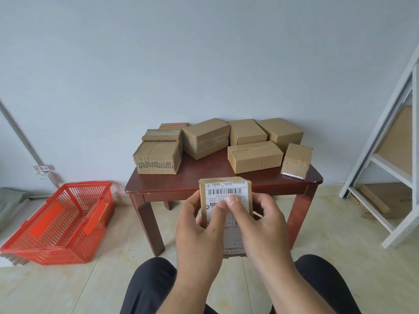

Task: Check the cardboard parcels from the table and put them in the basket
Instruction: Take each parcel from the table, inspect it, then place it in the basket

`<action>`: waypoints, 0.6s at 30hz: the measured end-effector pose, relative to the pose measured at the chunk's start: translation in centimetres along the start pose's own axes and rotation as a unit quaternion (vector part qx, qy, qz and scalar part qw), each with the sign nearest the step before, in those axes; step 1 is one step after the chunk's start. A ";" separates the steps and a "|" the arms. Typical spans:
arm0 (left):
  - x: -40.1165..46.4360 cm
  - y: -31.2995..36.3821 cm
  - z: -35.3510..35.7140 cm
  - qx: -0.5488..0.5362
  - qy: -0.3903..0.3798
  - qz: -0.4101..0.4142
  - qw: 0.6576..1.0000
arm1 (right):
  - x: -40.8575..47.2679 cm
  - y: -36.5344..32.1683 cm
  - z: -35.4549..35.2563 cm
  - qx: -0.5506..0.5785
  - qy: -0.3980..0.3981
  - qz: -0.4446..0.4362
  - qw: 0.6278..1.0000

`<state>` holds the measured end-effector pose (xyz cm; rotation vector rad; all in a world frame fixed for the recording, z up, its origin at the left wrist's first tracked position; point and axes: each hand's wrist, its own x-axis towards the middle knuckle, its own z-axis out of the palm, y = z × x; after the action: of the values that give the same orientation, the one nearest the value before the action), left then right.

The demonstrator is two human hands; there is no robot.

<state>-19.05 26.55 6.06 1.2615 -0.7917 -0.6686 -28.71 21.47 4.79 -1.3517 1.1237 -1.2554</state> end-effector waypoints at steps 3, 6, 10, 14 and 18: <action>0.5 0.2 -0.1 -0.004 0.011 0.000 1.000 | -0.2 0.2 0.1 0.011 -0.009 -0.003 1.000; 0.6 0.2 -0.1 -0.002 0.019 0.008 1.000 | -0.3 0.1 0.1 0.021 -0.010 -0.007 1.000; 0.3 -0.3 0.1 0.003 0.029 0.014 0.999 | 0.0 0.0 0.2 0.008 -0.015 -0.006 1.000; -0.1 -0.4 0.2 0.029 0.036 0.035 0.998 | 0.3 -0.2 0.2 0.000 -0.008 0.004 1.000; 0.1 -0.5 0.0 0.021 0.036 0.023 0.999 | 0.2 -0.1 0.1 0.001 0.002 0.003 1.000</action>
<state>-18.97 26.35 5.54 1.2939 -0.7766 -0.5681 -28.62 21.32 4.92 -1.3439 1.1268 -1.2547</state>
